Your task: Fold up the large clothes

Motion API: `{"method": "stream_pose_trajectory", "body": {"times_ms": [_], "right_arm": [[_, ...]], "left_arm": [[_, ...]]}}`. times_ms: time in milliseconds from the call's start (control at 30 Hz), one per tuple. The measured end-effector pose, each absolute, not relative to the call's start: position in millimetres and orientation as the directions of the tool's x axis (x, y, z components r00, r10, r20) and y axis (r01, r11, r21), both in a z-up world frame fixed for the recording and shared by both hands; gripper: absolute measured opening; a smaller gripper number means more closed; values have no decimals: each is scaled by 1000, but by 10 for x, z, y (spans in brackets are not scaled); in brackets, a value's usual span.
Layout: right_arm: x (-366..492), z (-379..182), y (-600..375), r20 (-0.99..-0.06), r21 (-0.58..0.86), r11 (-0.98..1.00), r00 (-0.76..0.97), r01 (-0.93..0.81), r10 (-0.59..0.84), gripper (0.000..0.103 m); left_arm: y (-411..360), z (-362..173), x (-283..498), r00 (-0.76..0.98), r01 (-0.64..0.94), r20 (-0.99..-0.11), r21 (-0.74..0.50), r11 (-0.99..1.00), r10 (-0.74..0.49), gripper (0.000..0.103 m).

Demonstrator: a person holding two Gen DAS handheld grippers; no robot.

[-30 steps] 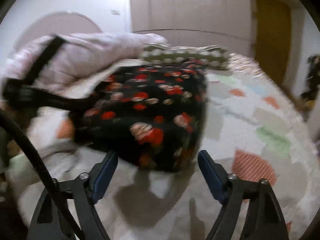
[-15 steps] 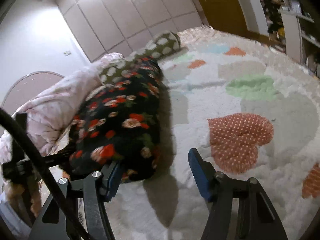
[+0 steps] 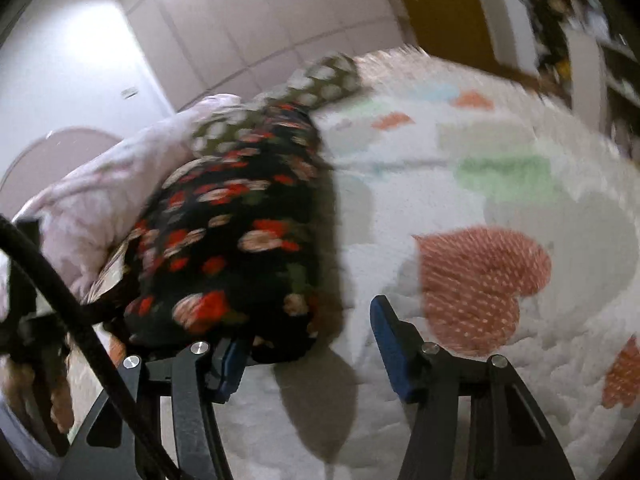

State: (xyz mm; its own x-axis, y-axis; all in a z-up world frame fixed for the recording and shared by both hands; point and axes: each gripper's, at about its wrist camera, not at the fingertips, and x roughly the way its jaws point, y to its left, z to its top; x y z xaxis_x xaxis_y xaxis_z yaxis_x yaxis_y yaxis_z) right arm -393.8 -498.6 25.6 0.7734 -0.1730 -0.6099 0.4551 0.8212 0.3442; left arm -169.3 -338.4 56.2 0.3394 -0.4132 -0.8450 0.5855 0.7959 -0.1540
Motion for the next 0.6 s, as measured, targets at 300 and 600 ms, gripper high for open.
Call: {"method": "stream_pose_trajectory", "body": {"times_ms": [300, 600], "right_arm": [[-3922, 33, -5179, -644, 414, 762, 752, 498, -141, 65], [-4238, 494, -5103, -603, 383, 810, 784, 445, -146, 68]], "left_arm": [[-3378, 903, -1970, 388, 622, -810, -123, 773, -441, 27], [-3351, 532, -1773, 343, 571, -850, -149, 807, -400, 29]]}}
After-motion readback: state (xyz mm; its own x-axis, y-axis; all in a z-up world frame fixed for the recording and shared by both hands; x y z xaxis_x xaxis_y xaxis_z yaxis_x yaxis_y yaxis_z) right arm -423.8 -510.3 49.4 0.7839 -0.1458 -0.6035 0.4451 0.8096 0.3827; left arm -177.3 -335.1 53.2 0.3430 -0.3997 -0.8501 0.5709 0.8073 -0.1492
